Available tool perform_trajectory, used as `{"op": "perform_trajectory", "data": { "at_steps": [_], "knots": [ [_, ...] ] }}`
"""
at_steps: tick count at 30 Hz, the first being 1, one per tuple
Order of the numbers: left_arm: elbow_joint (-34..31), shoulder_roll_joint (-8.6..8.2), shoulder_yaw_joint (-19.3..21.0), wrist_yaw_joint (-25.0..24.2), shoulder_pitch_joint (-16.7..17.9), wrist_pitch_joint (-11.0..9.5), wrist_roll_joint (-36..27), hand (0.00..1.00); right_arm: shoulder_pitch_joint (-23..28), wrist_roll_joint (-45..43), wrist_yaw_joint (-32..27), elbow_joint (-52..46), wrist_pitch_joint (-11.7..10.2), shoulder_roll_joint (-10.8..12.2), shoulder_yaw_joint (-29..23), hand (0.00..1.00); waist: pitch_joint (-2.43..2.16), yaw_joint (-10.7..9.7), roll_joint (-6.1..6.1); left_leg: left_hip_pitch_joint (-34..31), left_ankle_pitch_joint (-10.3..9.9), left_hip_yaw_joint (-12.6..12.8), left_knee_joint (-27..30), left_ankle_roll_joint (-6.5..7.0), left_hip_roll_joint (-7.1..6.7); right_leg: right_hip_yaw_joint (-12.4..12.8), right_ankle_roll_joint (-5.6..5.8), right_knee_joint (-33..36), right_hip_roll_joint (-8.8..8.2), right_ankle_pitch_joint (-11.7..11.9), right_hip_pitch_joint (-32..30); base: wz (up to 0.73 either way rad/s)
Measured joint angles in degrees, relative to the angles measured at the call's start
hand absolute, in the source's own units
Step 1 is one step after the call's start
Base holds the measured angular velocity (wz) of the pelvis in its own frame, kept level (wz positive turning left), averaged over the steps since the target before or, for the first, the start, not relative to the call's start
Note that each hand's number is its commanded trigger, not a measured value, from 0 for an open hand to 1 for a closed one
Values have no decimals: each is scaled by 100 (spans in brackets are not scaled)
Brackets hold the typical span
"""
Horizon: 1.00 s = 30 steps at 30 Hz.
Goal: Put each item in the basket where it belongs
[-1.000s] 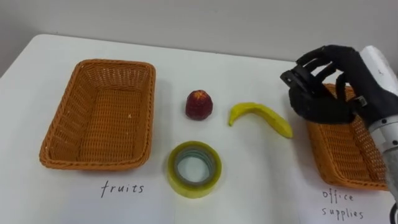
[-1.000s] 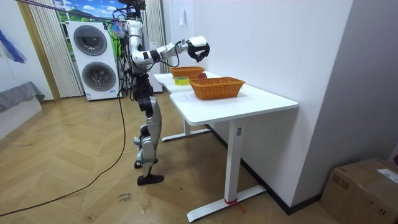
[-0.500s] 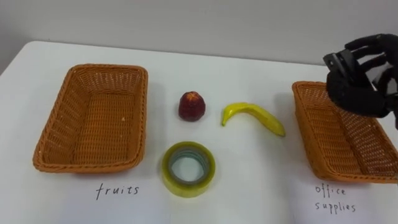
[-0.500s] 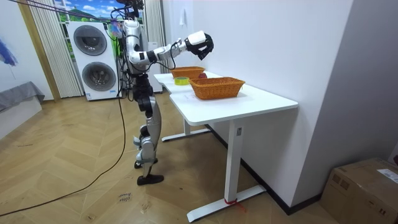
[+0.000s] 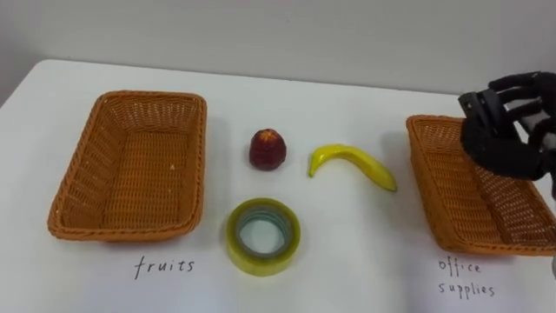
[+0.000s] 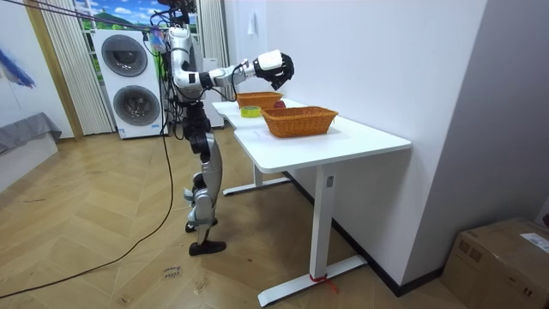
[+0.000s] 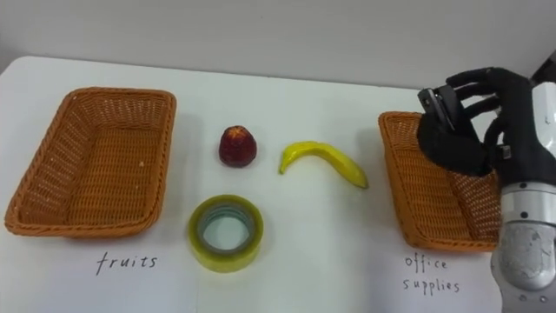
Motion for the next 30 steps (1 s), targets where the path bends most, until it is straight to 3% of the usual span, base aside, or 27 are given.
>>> {"op": "perform_trajectory", "data": {
  "at_steps": [12,22,30],
  "knots": [
    [-74,0,0,3,29,12,16,0,14,-78,23,472,23,7,270,100,-3,26,52,4,1,12,18,0,1,-3,0,5,2,0,17,0],
    [-72,-2,5,0,51,202,76,0,115,-339,94,781,67,7,272,100,-2,28,82,-17,2,-9,19,-1,5,-40,-1,3,2,0,8,1],
    [-79,-2,49,1,57,214,284,0,232,-801,143,780,66,7,266,100,-29,19,100,-71,2,-3,18,0,1,-42,0,10,-2,-1,-45,0]
  ]
}}
